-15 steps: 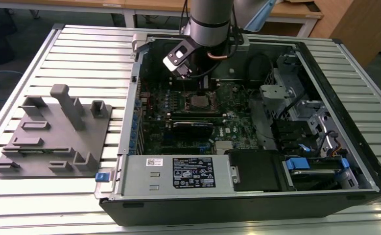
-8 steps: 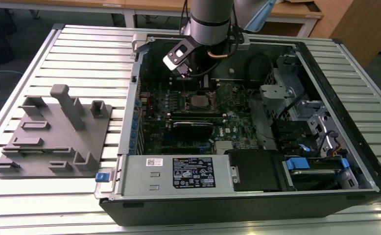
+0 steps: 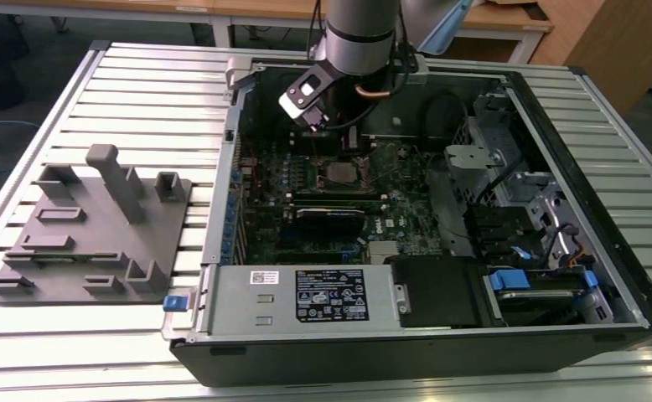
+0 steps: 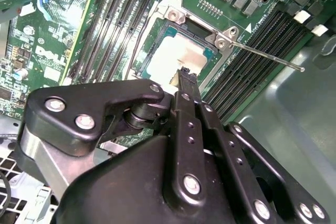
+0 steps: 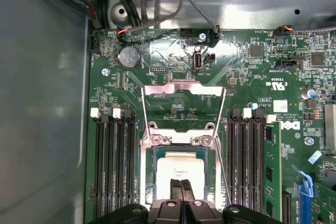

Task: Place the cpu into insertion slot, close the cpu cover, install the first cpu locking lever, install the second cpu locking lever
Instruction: 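Close the cpu cover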

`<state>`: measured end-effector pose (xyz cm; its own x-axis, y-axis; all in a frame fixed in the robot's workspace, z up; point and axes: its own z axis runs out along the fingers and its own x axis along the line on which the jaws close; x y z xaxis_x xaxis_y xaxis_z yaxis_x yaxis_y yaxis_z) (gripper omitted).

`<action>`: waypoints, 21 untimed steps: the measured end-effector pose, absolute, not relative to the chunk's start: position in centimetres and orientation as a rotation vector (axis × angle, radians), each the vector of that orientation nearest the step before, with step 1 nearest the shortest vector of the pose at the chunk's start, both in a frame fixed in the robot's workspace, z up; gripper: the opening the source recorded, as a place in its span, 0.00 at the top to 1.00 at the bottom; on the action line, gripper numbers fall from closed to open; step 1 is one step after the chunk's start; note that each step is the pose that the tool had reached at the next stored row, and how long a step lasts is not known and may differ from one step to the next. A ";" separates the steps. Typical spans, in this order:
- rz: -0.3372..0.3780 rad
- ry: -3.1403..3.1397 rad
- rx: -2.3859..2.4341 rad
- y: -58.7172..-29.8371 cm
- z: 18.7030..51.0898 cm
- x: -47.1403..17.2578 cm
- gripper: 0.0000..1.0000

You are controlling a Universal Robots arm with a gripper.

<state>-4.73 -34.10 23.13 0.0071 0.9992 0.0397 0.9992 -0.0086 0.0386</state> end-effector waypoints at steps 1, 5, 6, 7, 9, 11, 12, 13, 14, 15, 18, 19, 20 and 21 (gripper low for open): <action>-0.087 -2.212 -2.229 -34.1 23.2 -4.7 0.89; -0.087 -2.211 -2.229 -34.1 23.6 -4.7 0.89; -0.087 -2.211 -2.229 -34.1 23.7 -4.7 0.89; -0.087 -2.211 -2.229 -34.1 23.7 -4.7 0.89; -0.088 -2.211 -2.229 -34.1 23.7 -4.7 0.89; -0.087 -2.211 -2.229 -34.1 23.7 -4.7 0.89; -0.087 -2.211 -2.229 -34.1 23.8 -4.7 0.89; -0.087 -2.211 -2.229 -34.1 23.8 -4.7 0.89; -0.087 -2.211 -2.229 -34.1 23.8 -4.7 0.89; -0.087 -2.211 -2.229 -34.1 23.8 -4.7 0.89; -0.087 -2.211 -2.229 -34.1 23.8 -4.7 0.89; -0.087 -2.211 -2.229 -34.1 23.8 -4.7 0.89; -0.087 -2.211 -2.229 -34.1 23.8 -4.7 0.89; -0.087 -2.211 -2.229 -34.1 23.8 -4.7 0.89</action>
<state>-4.73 -34.09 23.84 0.0070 0.9992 0.0400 0.9992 -0.0086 0.0384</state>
